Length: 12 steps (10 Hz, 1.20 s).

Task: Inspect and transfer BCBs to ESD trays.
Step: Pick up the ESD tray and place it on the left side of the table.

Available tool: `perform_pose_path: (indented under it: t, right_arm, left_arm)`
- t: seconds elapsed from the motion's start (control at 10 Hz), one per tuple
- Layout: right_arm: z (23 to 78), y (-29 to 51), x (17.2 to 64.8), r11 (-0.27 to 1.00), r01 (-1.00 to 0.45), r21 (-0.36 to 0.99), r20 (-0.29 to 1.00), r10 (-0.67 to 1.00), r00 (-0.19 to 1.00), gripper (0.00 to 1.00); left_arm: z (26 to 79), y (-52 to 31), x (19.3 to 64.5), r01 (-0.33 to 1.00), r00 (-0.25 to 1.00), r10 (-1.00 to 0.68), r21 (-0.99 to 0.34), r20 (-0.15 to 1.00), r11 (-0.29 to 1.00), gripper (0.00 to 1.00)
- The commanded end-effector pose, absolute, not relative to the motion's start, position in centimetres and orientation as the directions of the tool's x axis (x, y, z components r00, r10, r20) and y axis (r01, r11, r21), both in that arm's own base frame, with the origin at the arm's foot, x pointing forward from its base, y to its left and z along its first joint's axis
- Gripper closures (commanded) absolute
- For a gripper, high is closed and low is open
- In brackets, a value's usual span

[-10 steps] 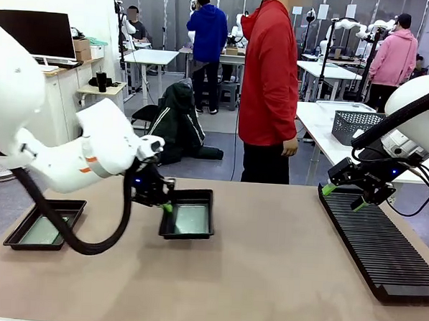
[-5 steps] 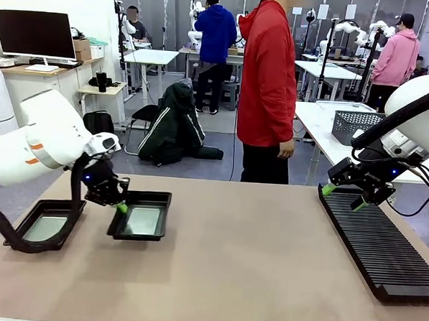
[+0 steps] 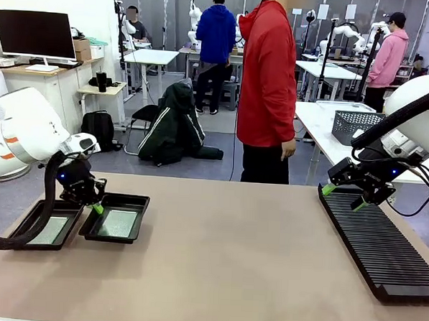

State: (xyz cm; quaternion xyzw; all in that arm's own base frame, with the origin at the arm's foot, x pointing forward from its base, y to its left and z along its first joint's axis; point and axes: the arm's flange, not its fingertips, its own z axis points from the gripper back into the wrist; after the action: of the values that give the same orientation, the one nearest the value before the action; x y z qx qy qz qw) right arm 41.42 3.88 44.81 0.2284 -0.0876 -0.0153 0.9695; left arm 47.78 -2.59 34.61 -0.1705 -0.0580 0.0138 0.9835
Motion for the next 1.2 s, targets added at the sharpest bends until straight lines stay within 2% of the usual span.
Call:
perform_pose_path:
  t: [0.0,1.0,1.1]
  right_arm:
    - [45.0,4.0,41.4,0.897,0.012,0.441,0.154,-0.088,0.984,0.00]
    - [45.0,4.0,41.4,0.897,0.012,0.441,0.154,-0.088,0.984,0.00]
    - [45.0,4.0,41.4,0.897,0.012,0.441,0.154,-0.088,0.984,0.00]
  left_arm:
    - [34.4,-1.4,48.2,0.008,0.994,0.028,-0.331,0.102,0.944,0.97]
    - [31.0,-1.2,49.2,0.000,0.994,0.033,-0.298,0.105,0.954,0.97]
    - [30.8,-1.1,49.1,-0.007,0.996,0.033,-0.302,0.079,0.953,0.97]
